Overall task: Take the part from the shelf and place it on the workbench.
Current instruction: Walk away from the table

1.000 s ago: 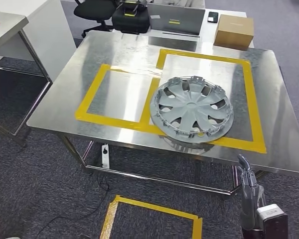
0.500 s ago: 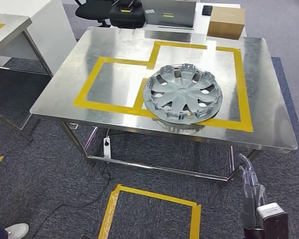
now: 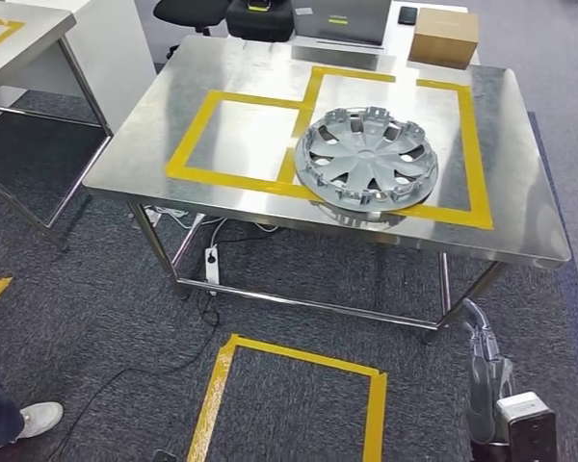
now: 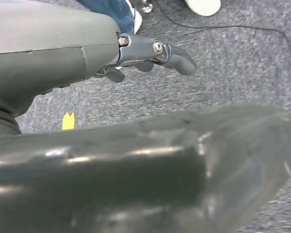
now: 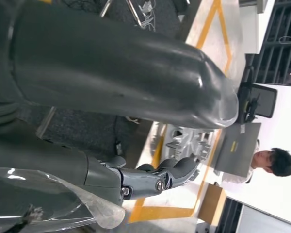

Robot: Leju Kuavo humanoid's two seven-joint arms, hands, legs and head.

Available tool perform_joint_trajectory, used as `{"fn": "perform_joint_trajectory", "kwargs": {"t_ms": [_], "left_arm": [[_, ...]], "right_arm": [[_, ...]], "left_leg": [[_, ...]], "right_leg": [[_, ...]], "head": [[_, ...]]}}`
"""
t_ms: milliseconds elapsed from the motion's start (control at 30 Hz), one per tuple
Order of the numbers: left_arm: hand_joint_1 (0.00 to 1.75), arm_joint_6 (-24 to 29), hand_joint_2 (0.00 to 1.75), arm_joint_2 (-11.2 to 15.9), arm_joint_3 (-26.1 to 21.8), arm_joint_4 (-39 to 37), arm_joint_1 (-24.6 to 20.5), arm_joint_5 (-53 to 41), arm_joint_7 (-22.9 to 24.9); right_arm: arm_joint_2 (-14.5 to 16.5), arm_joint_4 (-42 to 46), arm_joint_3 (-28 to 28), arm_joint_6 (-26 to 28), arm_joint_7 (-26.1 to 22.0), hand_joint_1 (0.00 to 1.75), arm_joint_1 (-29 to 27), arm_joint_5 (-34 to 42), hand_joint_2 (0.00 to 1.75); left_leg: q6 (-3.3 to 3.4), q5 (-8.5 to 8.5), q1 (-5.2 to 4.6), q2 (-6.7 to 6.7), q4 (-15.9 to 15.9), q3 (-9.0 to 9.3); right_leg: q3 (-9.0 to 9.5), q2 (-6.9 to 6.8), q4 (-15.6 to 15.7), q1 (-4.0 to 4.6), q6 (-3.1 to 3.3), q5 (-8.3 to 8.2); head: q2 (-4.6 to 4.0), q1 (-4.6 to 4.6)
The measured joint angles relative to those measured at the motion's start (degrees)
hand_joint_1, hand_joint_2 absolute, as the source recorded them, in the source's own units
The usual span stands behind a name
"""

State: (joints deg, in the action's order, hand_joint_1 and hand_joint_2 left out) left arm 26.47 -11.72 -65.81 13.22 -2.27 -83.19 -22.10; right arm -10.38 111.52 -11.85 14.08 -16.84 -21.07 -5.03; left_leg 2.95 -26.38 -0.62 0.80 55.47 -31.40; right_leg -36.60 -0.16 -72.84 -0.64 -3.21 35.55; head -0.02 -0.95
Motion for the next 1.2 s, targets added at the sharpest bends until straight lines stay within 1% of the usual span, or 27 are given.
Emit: {"fn": "perform_joint_trajectory", "kwargs": {"t_ms": [33, 67, 100, 133, 167, 200, 267, 300, 367, 433, 467, 500, 533, 567, 633, 700, 767, 833, 867, 933, 967, 1000, 1033, 1100, 1133, 1167, 1200], "left_arm": [[0.00, -0.02, 0.00, -0.01, 0.00, 0.00, -0.01, -0.02, -0.01], [0.00, -0.02, 0.00, -0.02, 0.00, 0.01, -0.03, -0.02, -0.04], [0.00, 0.00, 0.00, -0.03, 0.00, 0.01, -0.05, -0.01, -0.15], [0.00, 0.04, 0.00, -0.05, 0.00, 0.01, -0.06, 0.02, -0.41], [0.00, 0.11, 0.00, -0.06, 0.00, 0.01, -0.08, 0.10, -0.74], [0.00, 0.20, 0.00, -0.06, 0.00, 0.01, -0.09, 0.25, -1.06], [0.00, 0.37, 0.00, 0.01, 0.00, 0.01, -0.04, 0.52, -1.39], [0.00, 0.41, 0.00, 0.04, 0.00, 0.01, 0.02, 0.62, -1.40], [0.00, 0.50, 0.00, 0.09, 0.00, 0.01, 0.13, 0.71, -1.42], [0.00, 0.60, 0.00, 0.09, 0.00, 0.01, 0.16, 0.73, -1.36], [0.00, 0.62, 0.00, 0.09, -0.01, 0.01, 0.18, 0.70, -1.27], [0.00, 0.63, 0.00, 0.09, -0.01, 0.01, 0.20, 0.67, -1.18], [0.00, 0.63, 0.00, 0.10, -0.01, 0.01, 0.23, 0.65, -1.09], [0.00, 0.63, 0.00, 0.12, -0.01, 0.01, 0.26, 0.63, -1.04], [0.00, 0.64, 0.00, 0.22, -0.01, 0.01, 0.40, 0.57, -0.94], [0.00, 0.68, 0.00, 0.28, 0.00, 0.01, 0.62, 0.47, -0.82], [0.00, 0.73, 0.00, 0.25, -0.01, 0.01, 0.67, 0.56, -0.90], [0.00, 0.75, 0.00, 0.26, -0.02, 0.01, 0.47, 0.67, -1.15], [0.00, 0.74, 0.00, 0.23, -0.02, 0.01, 0.39, 0.65, -1.26], [0.00, 0.69, 0.00, 0.20, -0.02, 0.01, 0.44, 0.60, -1.34], [0.00, 0.68, 0.00, 0.18, -0.03, 0.01, 0.50, 0.60, -1.34], [0.00, 0.67, 0.00, 0.18, -0.03, 0.01, 0.55, 0.59, -1.35], [0.00, 0.67, 0.00, 0.17, -0.04, 0.01, 0.54, 0.60, -1.36], [0.00, 0.66, 0.00, 0.14, -0.04, 0.01, 0.44, 0.58, -1.37], [0.00, 0.65, 0.00, 0.14, -0.03, 0.01, 0.38, 0.58, -1.37], [0.00, 0.65, 0.00, 0.15, -0.03, 0.01, 0.35, 0.57, -1.38], [0.00, 0.64, 0.00, 0.17, -0.03, 0.01, 0.32, 0.58, -1.39]], "right_arm": [[0.00, -0.05, 0.00, 0.00, 0.03, 0.00, 0.01, -0.02, 0.00], [0.00, -0.08, 0.00, 0.01, 0.04, 0.00, 0.03, -0.04, 0.00], [0.00, -0.09, 0.00, 0.03, 0.05, 0.00, 0.09, -0.07, 0.00], [0.00, -0.09, 0.00, 0.09, 0.03, 0.00, 0.15, -0.09, 0.00], [0.00, -0.09, 0.00, 0.16, -0.01, 0.00, 0.18, -0.05, 0.00], [0.00, -0.08, 0.01, 0.20, -0.10, 0.00, 0.16, 0.07, 0.00], [0.00, -0.08, 0.02, 0.13, -0.26, 0.00, 0.00, 0.50, 0.00], [0.01, -0.08, 0.02, 0.03, -0.33, 0.00, -0.06, 0.80, 0.00], [0.03, -0.07, 0.02, -0.13, -0.40, 0.00, -0.11, 1.51, 0.00], [0.11, -0.08, 0.03, -0.23, -0.57, 0.00, -0.17, 2.29, 0.00], [0.16, -0.08, 0.04, -0.32, -0.70, 0.00, -0.18, 2.58, 0.00], [0.22, -0.09, 0.04, -0.41, -0.81, 0.00, -0.19, 2.78, 0.00], [0.26, -0.09, 0.04, -0.52, -0.90, 0.00, -0.20, 2.91, 0.00], [0.30, -0.08, 0.04, -0.61, -0.95, 0.00, -0.20, 2.97, 0.00], [0.42, -0.08, 0.04, -0.71, -1.04, 0.00, -0.12, 3.16, 0.00], [0.52, -0.09, 0.06, -0.77, -1.14, 0.00, 0.02, 3.36, 0.00], [0.60, -0.04, 0.10, -0.81, -1.18, 0.00, -0.02, 3.48, 0.00], [0.65, 0.04, 0.20, -0.85, -1.17, 0.00, -0.09, 3.55, 0.00], [0.65, 0.08, 0.27, -0.86, -1.16, 0.00, -0.05, 3.60, 0.00], [0.66, 0.08, 0.36, -0.89, -1.14, 0.00, -0.02, 3.68, 0.00], [0.66, 0.05, 0.37, -0.89, -1.13, 0.00, -0.09, 3.72, 0.00], [0.66, 0.03, 0.37, -0.89, -1.13, 0.00, -0.18, 3.73, 0.00], [0.66, 0.01, 0.38, -0.89, -1.13, 0.00, -0.24, 3.73, 0.00], [0.66, -0.01, 0.39, -0.88, -1.13, 0.00, -0.23, 3.74, 0.00], [0.66, -0.02, 0.39, -0.87, -1.12, 0.00, -0.20, 3.74, 0.00], [0.66, -0.02, 0.39, -0.87, -1.11, 0.00, -0.16, 3.74, 0.00], [0.66, -0.03, 0.40, -0.87, -1.11, 0.00, -0.15, 3.74, 0.00]], "left_leg": [[-0.12, 0.59, -0.01, 0.02, 0.34, -1.08], [-0.28, 1.06, -0.01, 0.02, 0.75, -2.01], [-0.48, 1.42, -0.08, 0.00, 1.19, -2.82], [-0.74, 1.75, -0.17, -0.02, 1.65, -3.45], [-1.01, 2.11, -0.24, -0.03, 2.00, -3.81], [-1.32, 2.51, -0.26, -0.03, 2.17, -4.06], [-2.02, 3.03, -0.08, -0.06, 2.32, -4.29], [-2.44, 2.29, 0.02, -0.13, 2.85, -4.52], [-3.23, -1.90, 0.26, -0.30, 7.02, -5.74], [-3.74, -6.71, 0.44, -0.34, 14.40, -7.53], [-3.84, -7.76, 0.48, -0.34, 17.15, -7.90], [-3.84, -7.67, 0.50, -0.36, 18.08, -7.51], [-3.72, -6.55, 0.50, -0.46, 16.68, -6.12], [-3.45, -4.72, 0.49, -0.88, 13.25, -3.87], [-2.53, -2.08, 0.53, -2.89, 5.96, 0.38], [-1.91, -1.47, 0.45, -4.14, 3.13, 1.73], [-1.66, -1.34, 0.47, -3.27, 1.90, 1.86], [-1.05, -1.22, 0.75, -2.10, -0.04, 2.33], [-0.77, -1.13, 0.91, -1.52, -0.81, 2.50], [-0.55, -0.97, 0.82, -0.40, -0.68, 2.20], [-0.56, -1.01, 0.80, 0.20, -0.49, 2.03], [-0.59, -1.06, 0.79, 0.78, -0.30, 1.91], [-0.67, -1.14, 0.80, 1.33, -0.09, 1.83], [-1.02, -1.39, 0.81, 2.22, 0.37, 1.79], [-1.31, -1.58, 0.70, 2.56, 0.70, 1.75], [-1.60, -1.70, 0.58, 2.86, 0.97, 1.68], [-1.90, -1.74, 0.45, 3.16, 1.15, 1.63]], "right_leg": [[1.53, 0.00, 0.88, 0.00, 0.00, -2.02], [4.00, -0.01, 3.68, -0.01, 0.07, -3.84], [7.24, -0.03, 7.86, 0.03, 0.18, -4.39], [10.38, -0.04, 12.46, 0.06, 0.44, -3.88], [12.51, -0.04, 15.97, 0.13, 0.79, -2.88], [13.65, -0.03, 18.15, 0.27, 1.21, -1.92], [13.27, -0.07, 18.88, 0.33, 2.26, -2.03], [12.98, -0.10, 18.89, 0.30, 2.74, -2.43], [12.26, -0.08, 18.94, 0.16, 3.39, -3.29], [11.38, 0.12, 18.81, 0.19, 3.56, -4.01], [10.93, 0.30, 18.66, 0.21, 3.56, -4.30], [10.62, 0.56, 18.45, 0.22, 3.52, -4.54], [10.40, 0.89, 18.19, 0.23, 3.46, -4.70], [10.27, 1.28, 17.93, 0.26, 3.39, -4.79], [9.69, 2.07, 17.47, 0.28, 3.14, -4.95], [9.00, 2.93, 17.27, 0.08, 2.54, -5.29], [8.55, 3.78, 17.30, -0.08, 1.77, -5.60], [7.08, 3.07, 15.67, 0.02, 1.23, -4.38], [5.69, 2.27, 13.22, 0.05, 1.01, -2.97], [1.98, 0.94, 5.78, -0.05, 0.48, 0.18], [0.42, 0.69, 2.67, -0.11, 0.24, 0.96], [-0.29, 0.53, 1.40, -0.18, 0.04, 0.70], [0.12, 0.30, 2.47, -0.26, -0.10, -0.63], [3.68, -1.05, 9.95, -0.40, -0.27, -4.55], [5.36, -1.88, 13.48, -0.37, -0.10, -5.78], [6.48, -2.42, 15.71, -0.28, 0.24, -6.33], [6.70, -2.65, 16.51, -0.14, 0.66, -6.27]], "head": [[0.00, 0.00], [0.00, 0.01], [0.00, 0.02], [0.00, 0.01], [0.00, 0.01], [0.00, 0.01], [0.00, 0.07], [0.00, -0.02], [0.00, -0.22], [0.00, -0.33], [0.00, -0.33], [0.00, -0.34], [0.00, -0.34], [0.00, -0.36], [0.00, -0.28], [0.00, -0.28], [0.00, -0.40], [0.00, -0.18], [0.00, 0.04], [0.00, 0.38], [0.00, 0.44], [0.00, 0.43], [0.00, 0.44], [0.00, 0.43], [0.00, 0.44], [0.00, 0.40], [0.00, 0.38]]}}
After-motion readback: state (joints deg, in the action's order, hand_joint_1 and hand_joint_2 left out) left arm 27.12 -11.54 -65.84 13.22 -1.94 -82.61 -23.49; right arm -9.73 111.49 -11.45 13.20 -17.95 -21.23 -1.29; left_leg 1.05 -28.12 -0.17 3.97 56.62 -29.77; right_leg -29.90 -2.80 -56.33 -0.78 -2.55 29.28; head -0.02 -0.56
